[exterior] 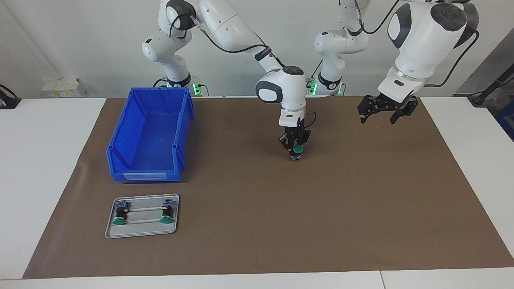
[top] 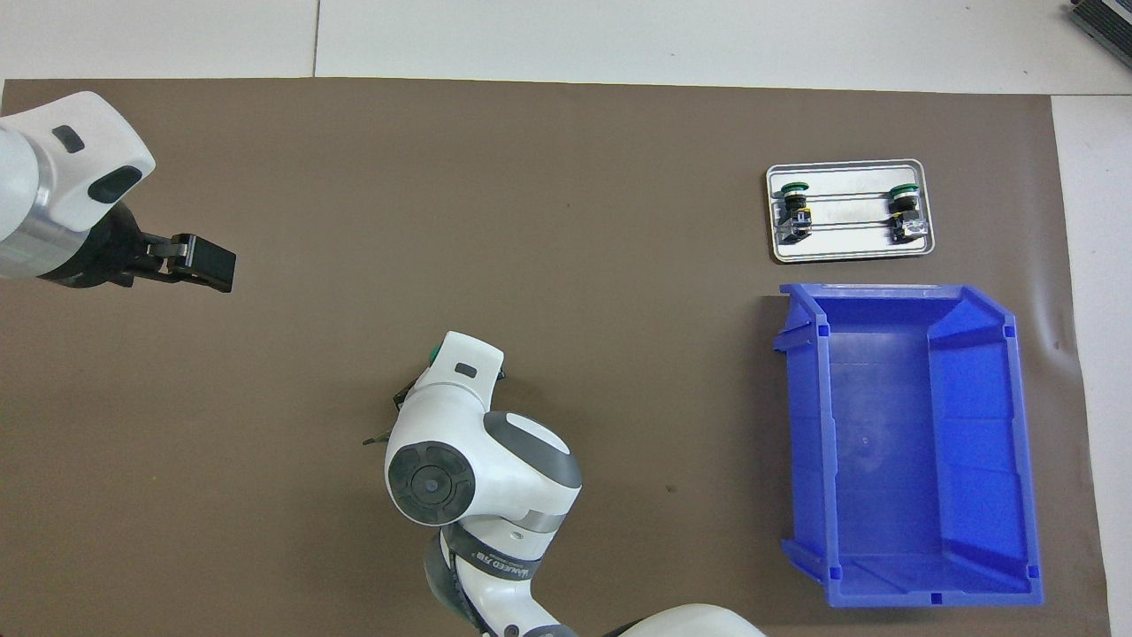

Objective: Place and press button with both arms
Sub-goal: 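Grasp the green button with the right gripper and lift it, then carry the green button with the right gripper over the blue bin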

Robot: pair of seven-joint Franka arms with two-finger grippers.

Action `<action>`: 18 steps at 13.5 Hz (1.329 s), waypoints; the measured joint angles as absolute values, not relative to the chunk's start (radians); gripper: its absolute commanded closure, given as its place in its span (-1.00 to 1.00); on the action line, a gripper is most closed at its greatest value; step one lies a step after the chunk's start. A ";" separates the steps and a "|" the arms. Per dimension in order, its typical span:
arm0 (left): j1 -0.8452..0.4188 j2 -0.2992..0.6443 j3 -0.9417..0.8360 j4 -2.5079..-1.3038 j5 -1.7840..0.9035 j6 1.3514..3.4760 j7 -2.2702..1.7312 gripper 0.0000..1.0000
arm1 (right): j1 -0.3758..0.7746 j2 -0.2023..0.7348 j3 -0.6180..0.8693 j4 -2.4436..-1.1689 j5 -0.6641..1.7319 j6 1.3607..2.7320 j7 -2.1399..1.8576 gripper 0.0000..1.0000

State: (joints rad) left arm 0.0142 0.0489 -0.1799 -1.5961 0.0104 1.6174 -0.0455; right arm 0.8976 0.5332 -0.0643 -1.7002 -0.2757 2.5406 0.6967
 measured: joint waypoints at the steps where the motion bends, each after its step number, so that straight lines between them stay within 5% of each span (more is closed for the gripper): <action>1: 0.014 0.049 -0.180 -1.596 0.010 1.617 -0.045 -1.00 | 0.892 0.520 -0.071 -1.697 -0.276 2.539 0.699 1.00; 13: -0.072 -0.007 -0.042 -1.597 0.011 1.591 -0.024 -1.00 | 0.448 0.017 -0.084 -1.905 -0.229 2.210 0.417 1.00; 18: -0.085 -0.044 -0.011 -1.647 0.011 1.571 -0.009 -1.00 | 0.189 -0.078 -0.086 -2.014 -0.081 2.148 -0.016 1.00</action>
State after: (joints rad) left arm -0.0848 -0.0437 -0.0110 -1.6475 0.0107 1.5712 -0.0091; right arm 0.1885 -0.0784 -0.0860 -2.0139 -0.0813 2.1479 -0.0157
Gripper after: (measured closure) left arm 0.000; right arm 0.678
